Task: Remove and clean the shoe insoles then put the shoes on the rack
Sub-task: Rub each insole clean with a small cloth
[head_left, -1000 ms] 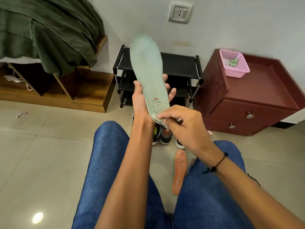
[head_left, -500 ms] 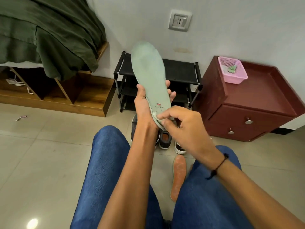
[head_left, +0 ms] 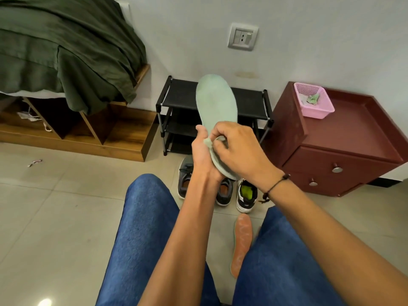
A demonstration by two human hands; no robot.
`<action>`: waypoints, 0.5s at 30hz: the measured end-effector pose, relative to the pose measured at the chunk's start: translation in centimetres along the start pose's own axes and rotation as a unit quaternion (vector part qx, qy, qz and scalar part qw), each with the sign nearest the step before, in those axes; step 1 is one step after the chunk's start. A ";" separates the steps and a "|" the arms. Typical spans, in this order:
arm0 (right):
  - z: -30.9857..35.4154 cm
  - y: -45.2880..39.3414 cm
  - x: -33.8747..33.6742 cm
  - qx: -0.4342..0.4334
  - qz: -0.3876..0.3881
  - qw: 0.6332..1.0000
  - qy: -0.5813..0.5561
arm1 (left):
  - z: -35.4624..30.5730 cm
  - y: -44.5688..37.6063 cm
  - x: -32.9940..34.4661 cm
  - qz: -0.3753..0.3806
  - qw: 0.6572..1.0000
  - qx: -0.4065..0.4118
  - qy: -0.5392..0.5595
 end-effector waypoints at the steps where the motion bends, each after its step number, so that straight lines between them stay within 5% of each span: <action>1: -0.4 -0.5 0.0 -0.008 -0.002 1.000 0.022 | 0.1 0.0 0.1 -0.002 1.000 -0.003 -0.014; 8: -2.8 -4.0 -0.6 -0.040 0.019 0.984 0.175 | 0.6 0.0 0.4 0.003 0.995 -0.048 -0.084; 13: -5.1 -3.3 -3.5 0.018 -0.145 0.989 0.030 | 0.4 -0.2 0.2 0.011 0.990 -0.070 -0.125; 15: -3.3 -1.3 -3.0 -0.019 -0.129 0.991 0.016 | 0.4 -0.4 0.1 0.010 0.991 -0.079 -0.105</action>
Point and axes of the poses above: each hand's wrist, its own y-axis away from the middle knuckle, its own x-axis out of the palm, z = x × y, the point moved 6 cm from there along -y, towards the middle knuckle, and after that the axes turned 14 degrees about -x, right-handed, at the moved point
